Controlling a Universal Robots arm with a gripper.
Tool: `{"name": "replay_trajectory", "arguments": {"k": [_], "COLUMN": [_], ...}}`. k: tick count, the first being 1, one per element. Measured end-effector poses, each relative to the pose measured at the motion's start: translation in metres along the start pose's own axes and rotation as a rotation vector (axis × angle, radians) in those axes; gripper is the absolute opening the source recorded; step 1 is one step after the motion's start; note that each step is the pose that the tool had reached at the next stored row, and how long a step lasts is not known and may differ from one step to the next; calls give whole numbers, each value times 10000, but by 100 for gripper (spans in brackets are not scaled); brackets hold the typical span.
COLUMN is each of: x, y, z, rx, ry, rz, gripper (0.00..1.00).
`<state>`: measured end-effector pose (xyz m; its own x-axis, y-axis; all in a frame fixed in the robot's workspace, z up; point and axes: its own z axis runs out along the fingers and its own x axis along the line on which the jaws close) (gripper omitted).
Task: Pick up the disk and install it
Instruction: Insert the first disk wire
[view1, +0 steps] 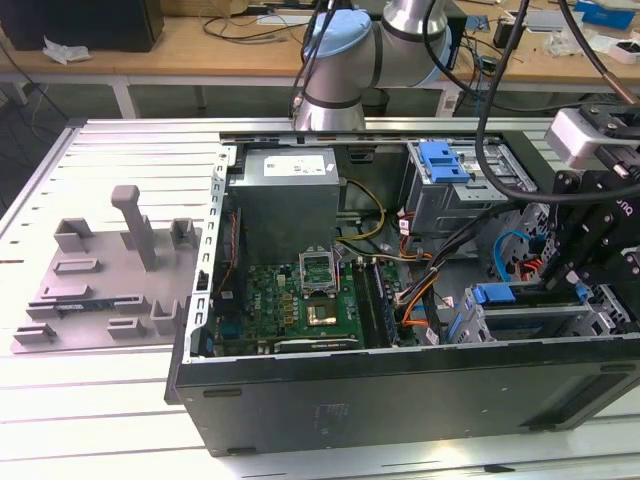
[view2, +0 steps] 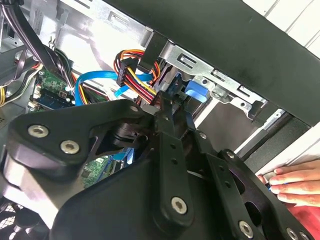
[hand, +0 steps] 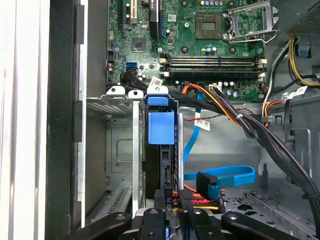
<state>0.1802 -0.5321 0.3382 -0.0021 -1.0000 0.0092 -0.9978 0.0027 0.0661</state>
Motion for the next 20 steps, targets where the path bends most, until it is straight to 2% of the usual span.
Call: {"name": "replay_trajectory", "arguments": {"k": [3,9,11,12,20], "x": [0,-2,-19,-28,-43], "y": [4,16,22,22,21], "z": [-59,-244,-341,-361,-382], "rx": [0,0,0,-1,0], "ry": [-1,8,21,27,39], "rz": [0,0,0,1,2], "gripper": [24,24,24,24,24]}}
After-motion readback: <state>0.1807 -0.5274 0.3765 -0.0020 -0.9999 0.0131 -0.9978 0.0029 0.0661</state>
